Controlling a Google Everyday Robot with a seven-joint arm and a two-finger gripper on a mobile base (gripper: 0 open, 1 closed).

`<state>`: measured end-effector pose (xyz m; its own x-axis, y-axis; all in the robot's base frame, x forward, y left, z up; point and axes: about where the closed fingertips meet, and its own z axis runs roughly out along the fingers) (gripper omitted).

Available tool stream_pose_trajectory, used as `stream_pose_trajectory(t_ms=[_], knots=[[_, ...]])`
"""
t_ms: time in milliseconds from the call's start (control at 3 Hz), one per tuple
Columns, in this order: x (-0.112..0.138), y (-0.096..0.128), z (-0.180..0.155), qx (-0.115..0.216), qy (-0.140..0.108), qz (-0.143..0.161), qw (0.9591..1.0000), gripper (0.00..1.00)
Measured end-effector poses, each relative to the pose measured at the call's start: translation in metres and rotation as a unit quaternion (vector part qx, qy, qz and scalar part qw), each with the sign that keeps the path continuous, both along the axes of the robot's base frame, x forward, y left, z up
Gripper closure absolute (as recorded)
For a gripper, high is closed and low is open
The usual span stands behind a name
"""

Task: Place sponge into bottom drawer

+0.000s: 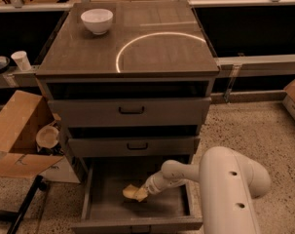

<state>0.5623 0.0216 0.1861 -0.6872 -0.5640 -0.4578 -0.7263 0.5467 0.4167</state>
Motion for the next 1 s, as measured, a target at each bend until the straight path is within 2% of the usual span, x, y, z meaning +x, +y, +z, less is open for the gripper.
stream_pose_trajectory(t_ms=[667, 1000], knots=[[0.015, -0.004, -0.031, 0.009, 0.035, 0.002, 0.9994, 0.35], [0.018, -0.007, -0.037, 0.014, 0.042, 0.0, 0.999, 0.12]])
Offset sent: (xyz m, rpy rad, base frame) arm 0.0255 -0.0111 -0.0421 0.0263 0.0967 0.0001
